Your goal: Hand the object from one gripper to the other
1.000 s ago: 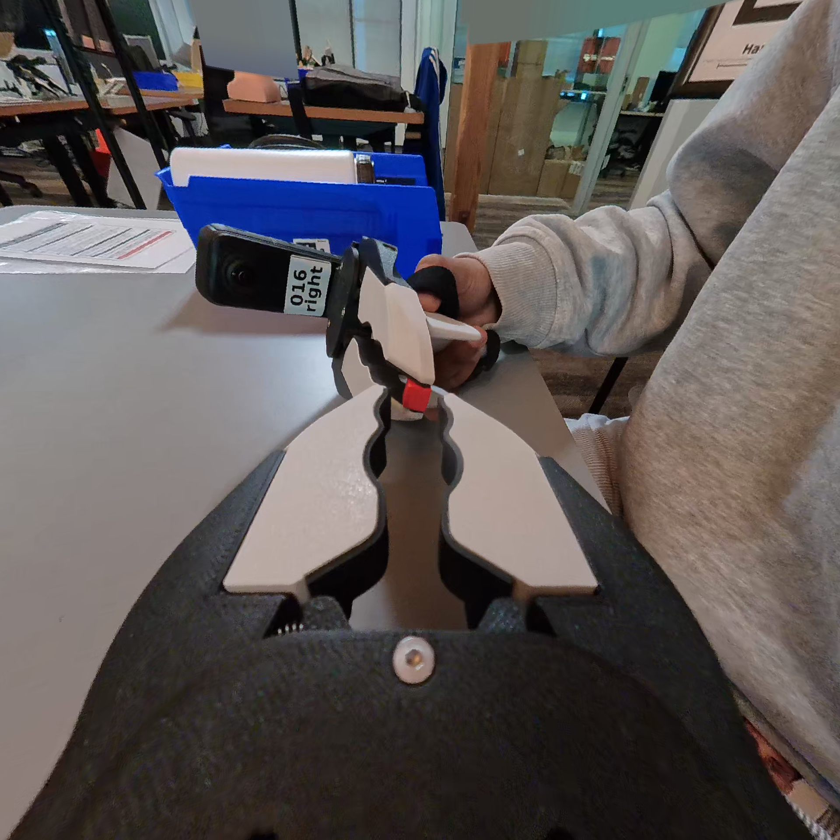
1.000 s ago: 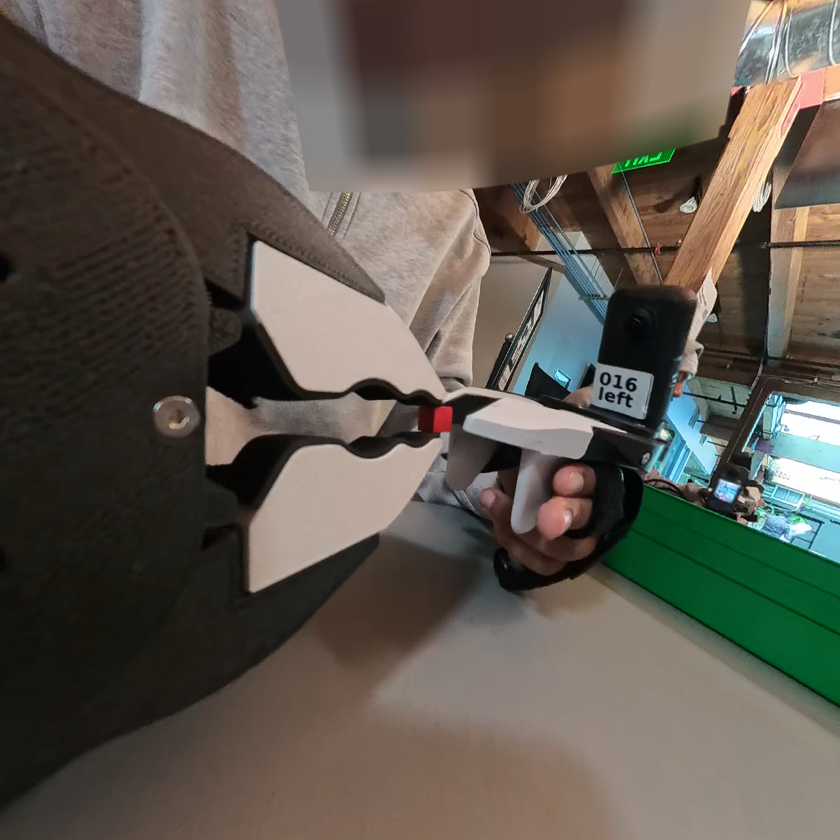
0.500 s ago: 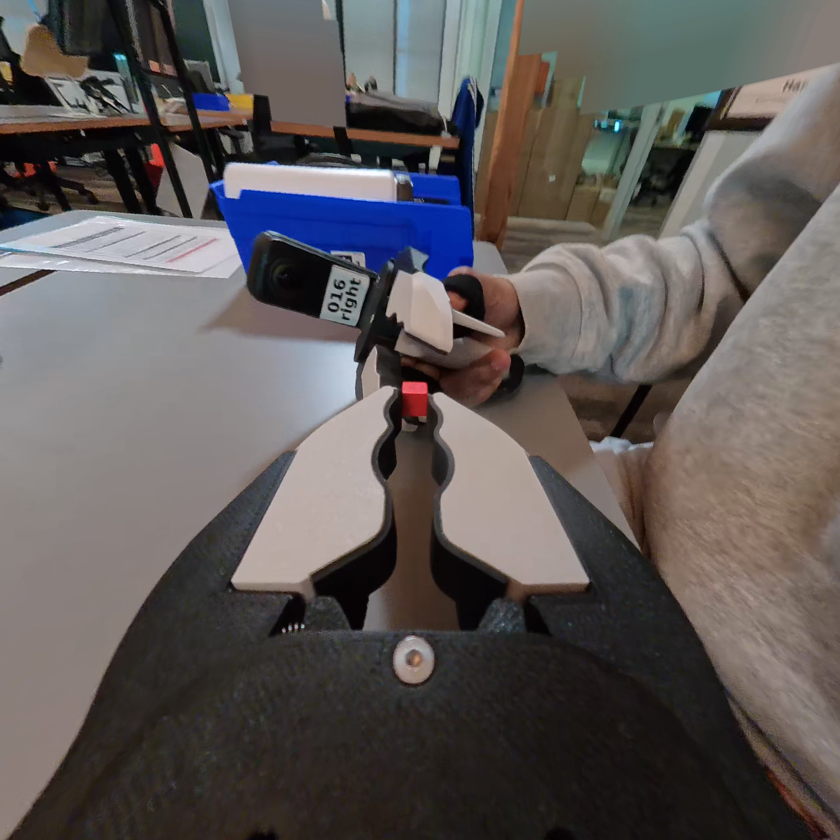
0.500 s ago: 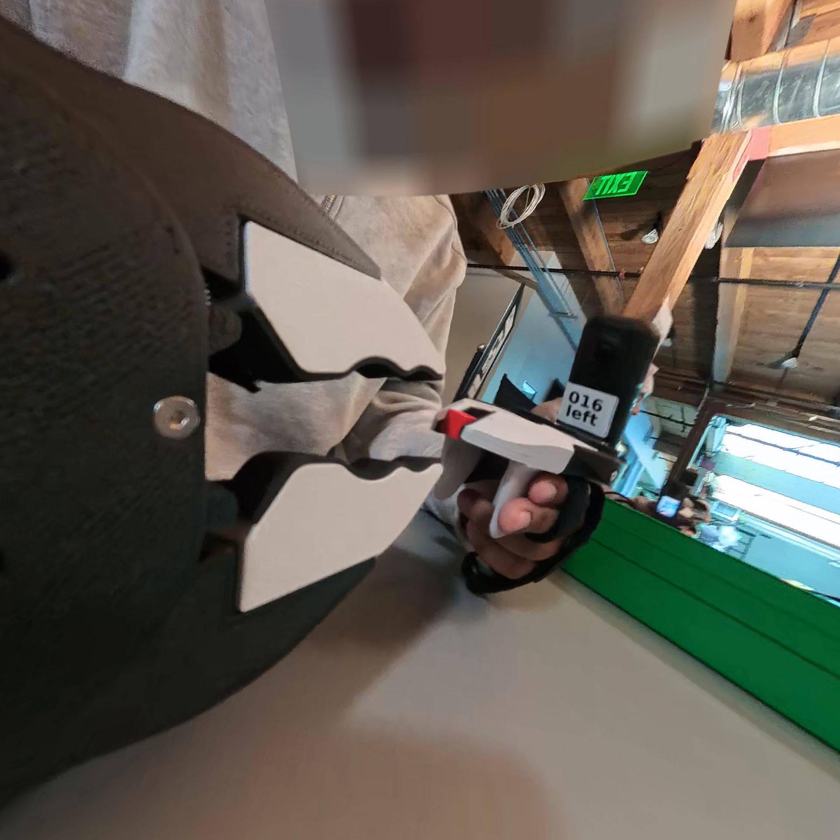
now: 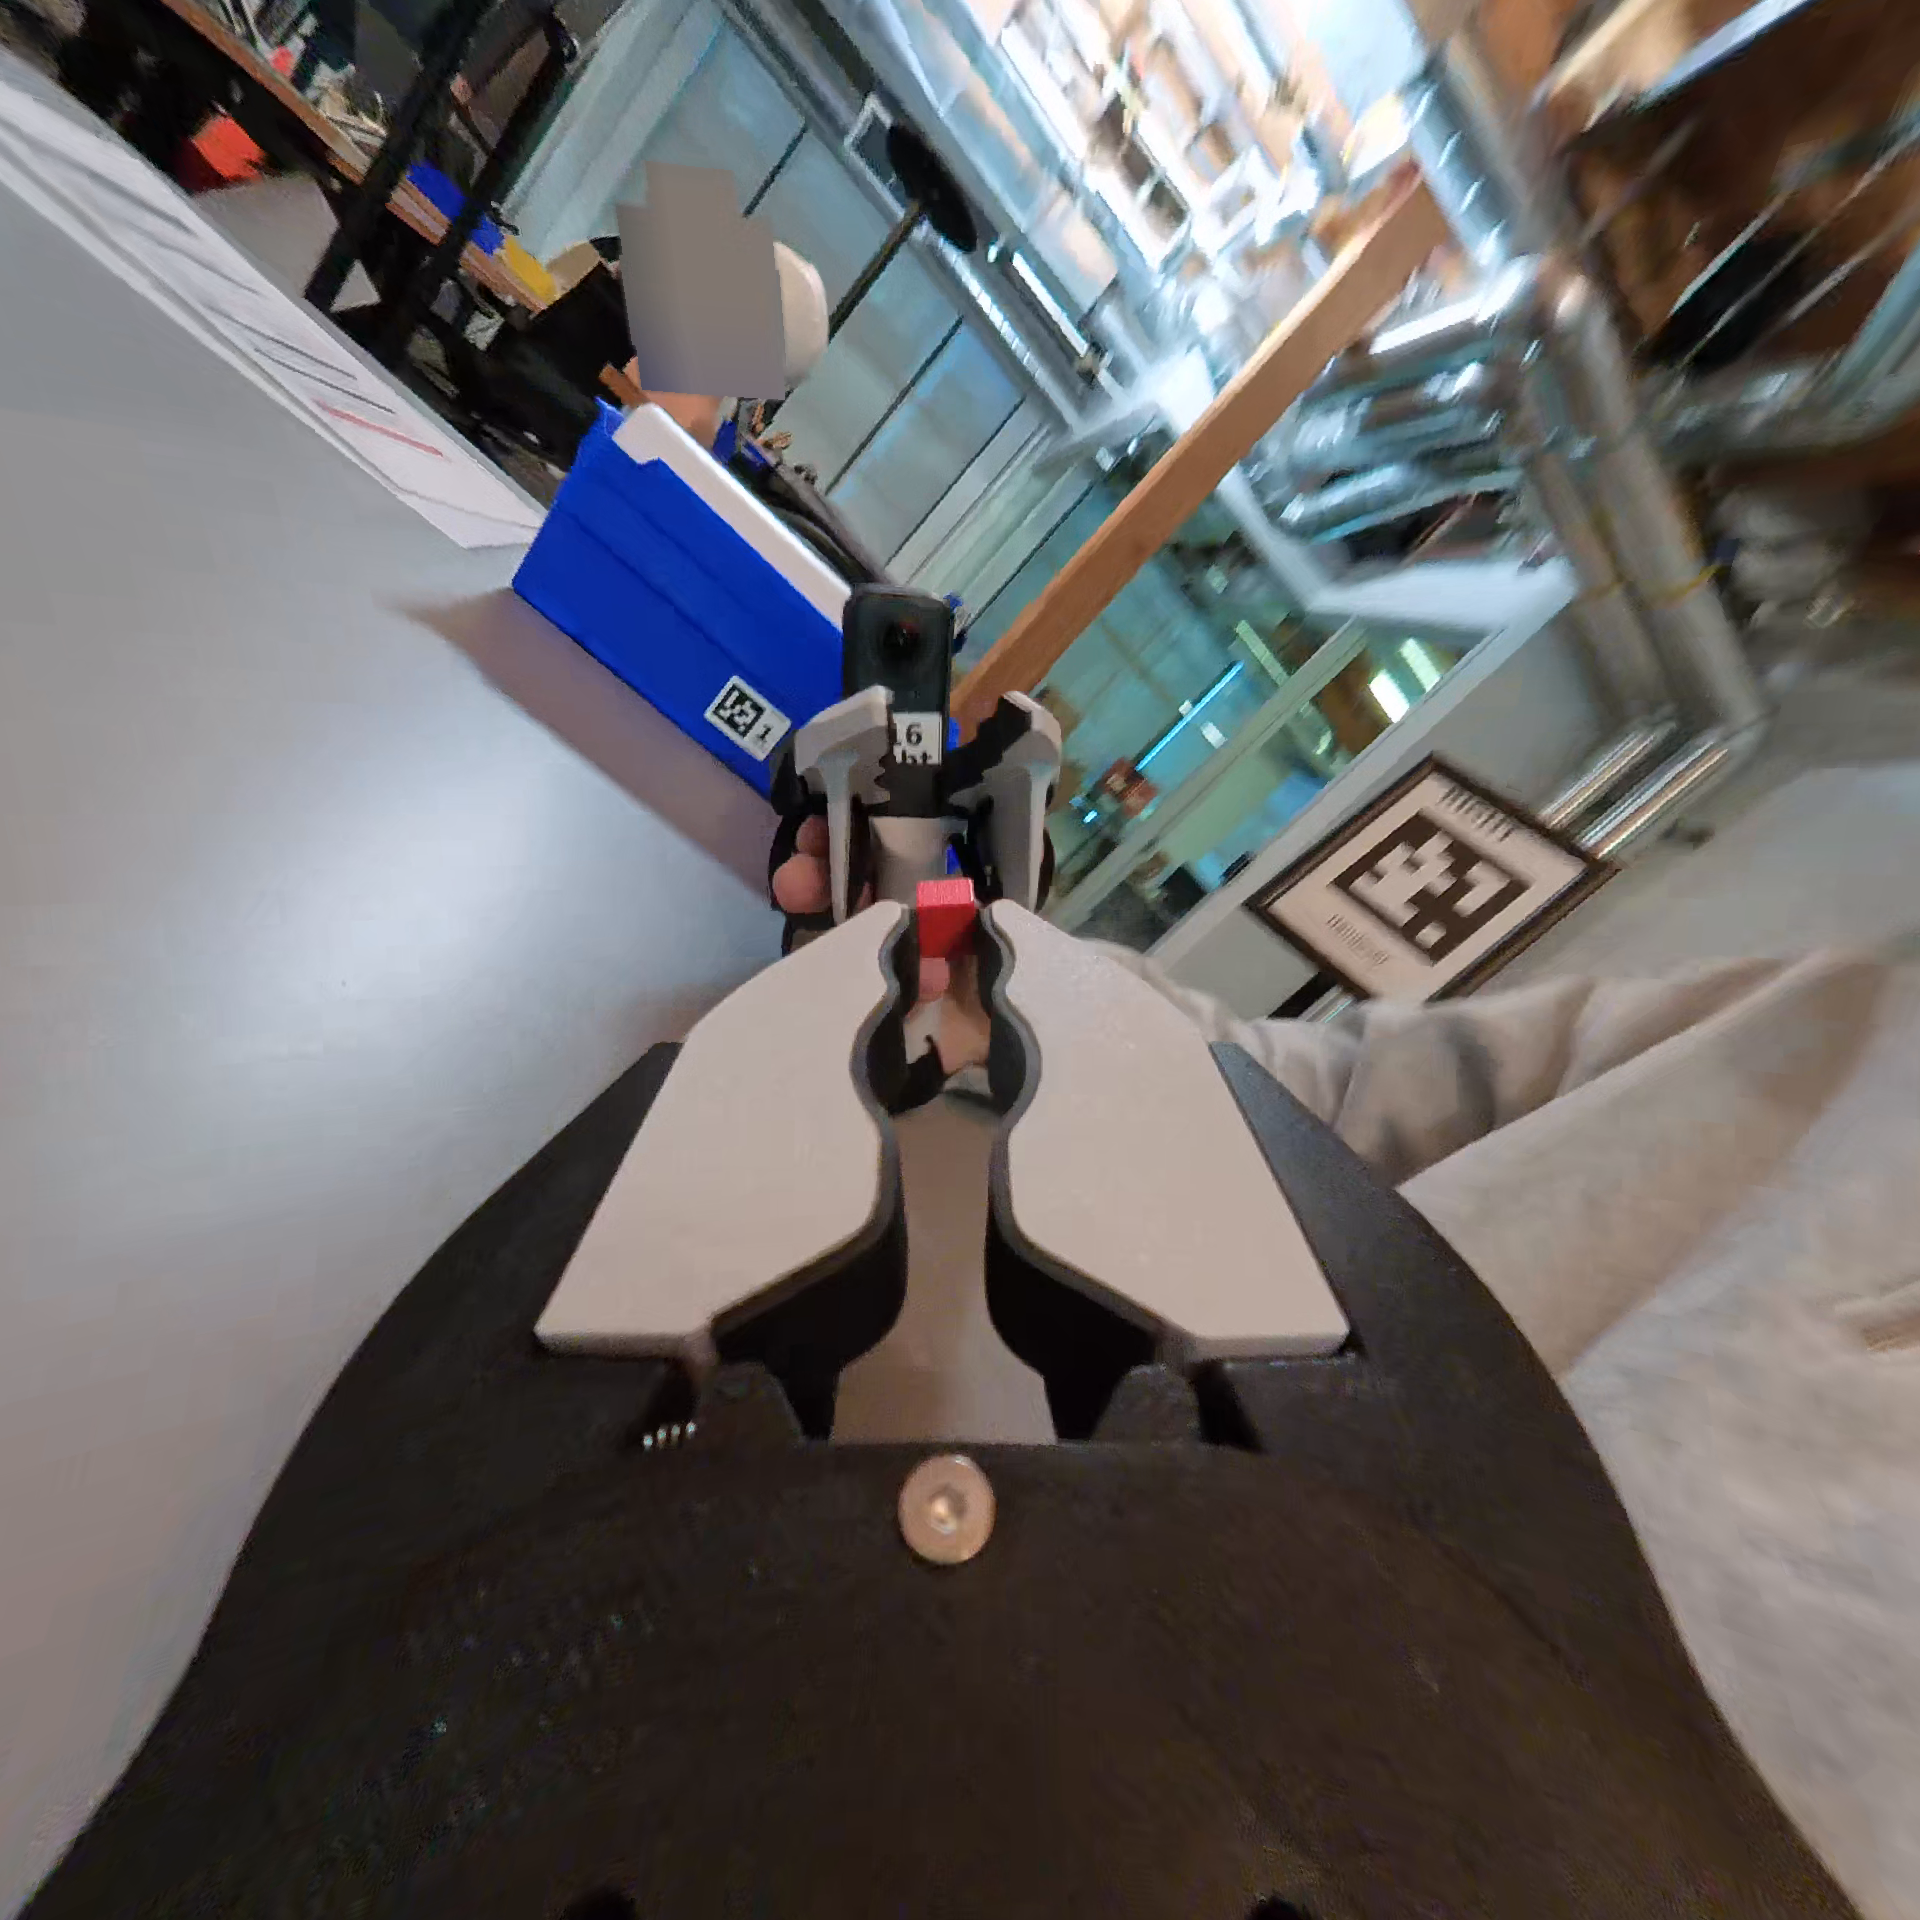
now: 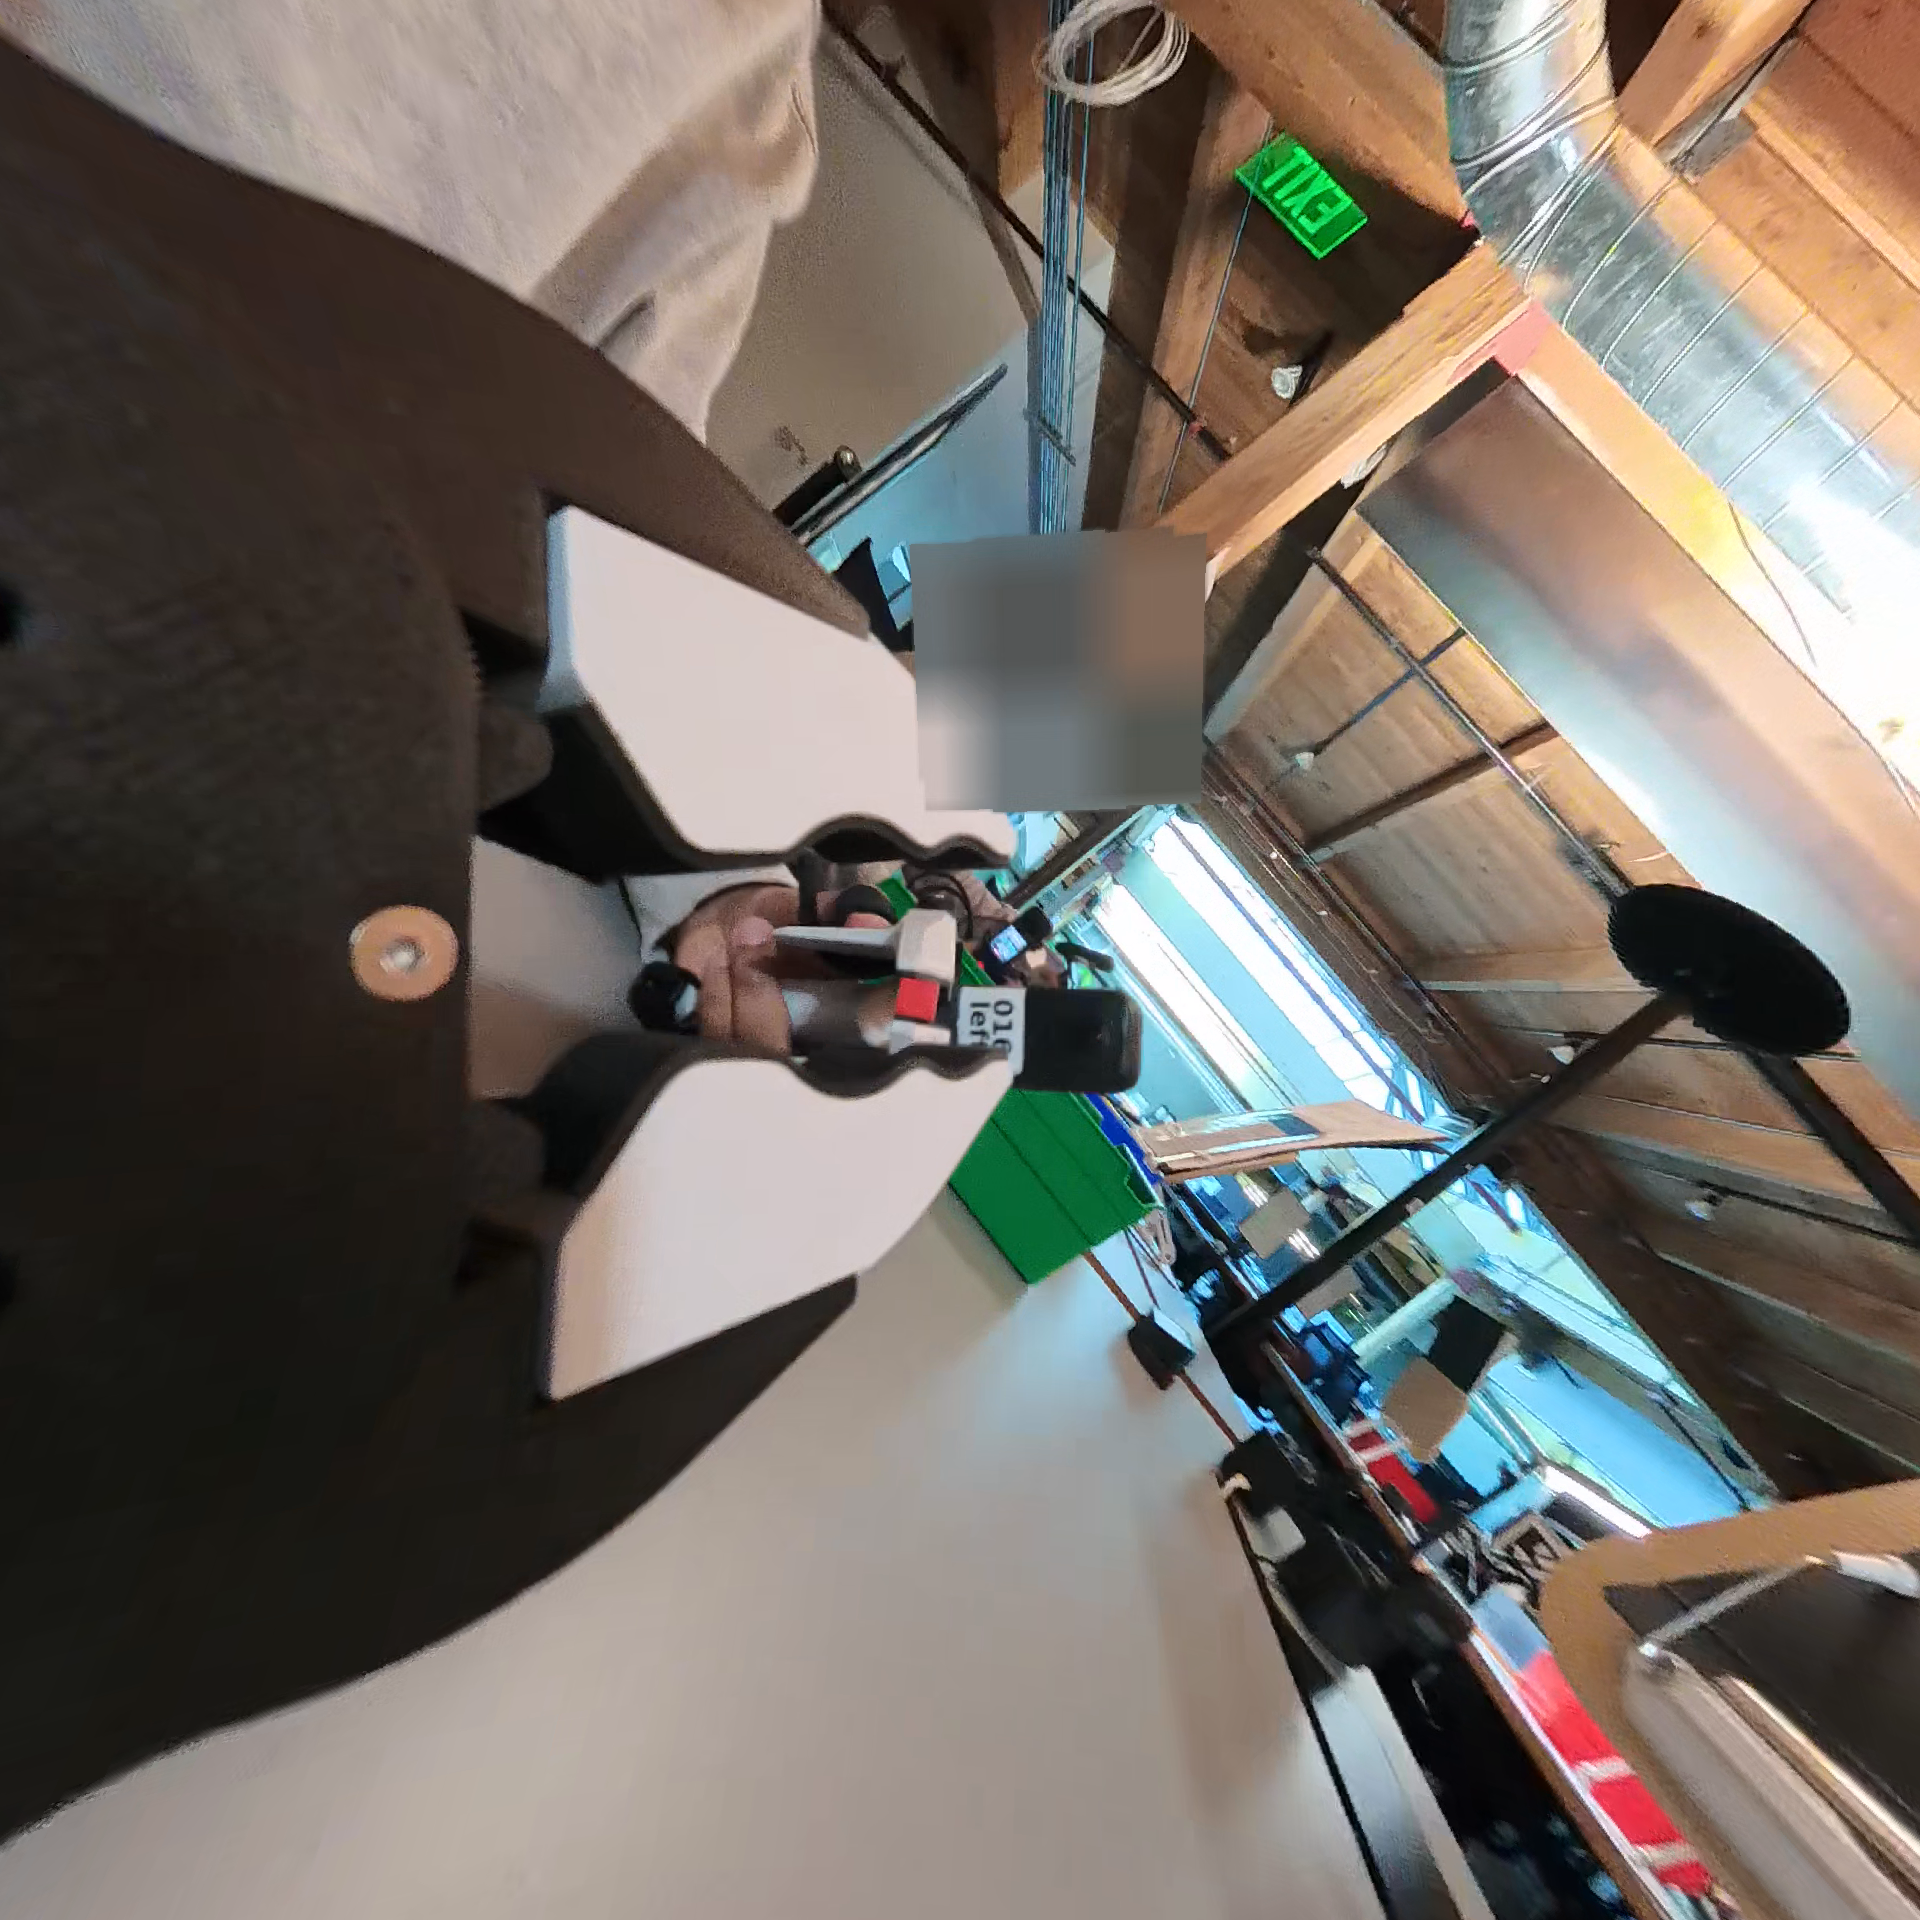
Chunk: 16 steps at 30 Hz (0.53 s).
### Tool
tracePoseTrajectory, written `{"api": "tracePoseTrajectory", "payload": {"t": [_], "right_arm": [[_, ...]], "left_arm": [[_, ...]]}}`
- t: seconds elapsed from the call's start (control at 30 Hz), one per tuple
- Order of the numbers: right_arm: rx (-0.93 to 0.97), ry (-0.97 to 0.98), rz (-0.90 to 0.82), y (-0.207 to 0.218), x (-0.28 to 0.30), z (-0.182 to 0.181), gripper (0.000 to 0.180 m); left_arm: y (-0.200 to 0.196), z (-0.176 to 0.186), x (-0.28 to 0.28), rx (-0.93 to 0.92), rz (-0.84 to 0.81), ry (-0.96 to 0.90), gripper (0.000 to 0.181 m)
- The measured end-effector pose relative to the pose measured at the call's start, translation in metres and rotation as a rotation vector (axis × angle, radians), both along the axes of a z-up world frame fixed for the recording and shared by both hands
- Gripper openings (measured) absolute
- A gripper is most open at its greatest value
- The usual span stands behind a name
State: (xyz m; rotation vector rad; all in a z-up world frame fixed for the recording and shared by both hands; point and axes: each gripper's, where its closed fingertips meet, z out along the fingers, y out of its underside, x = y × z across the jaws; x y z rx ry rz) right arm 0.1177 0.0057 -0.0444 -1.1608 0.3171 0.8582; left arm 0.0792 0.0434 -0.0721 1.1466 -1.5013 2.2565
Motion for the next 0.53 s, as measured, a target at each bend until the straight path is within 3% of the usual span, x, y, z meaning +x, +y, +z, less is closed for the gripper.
{"api": "tracePoseTrajectory", "payload": {"t": [0.3,0.43,0.53], "right_arm": [[-0.090,-0.264,-0.278,-0.004,0.000,-0.001,0.012],[-0.192,-0.660,-0.410,0.006,-0.006,-0.004,0.022],[-0.237,-0.914,-0.371,0.016,-0.011,-0.016,0.008]], "left_arm": [[0.018,0.005,0.003,-0.084,0.119,-0.009,0.009],[0.013,0.005,0.003,-0.096,0.060,0.015,0.010],[0.002,-0.006,0.010,-0.064,-0.034,0.103,0.010]]}}
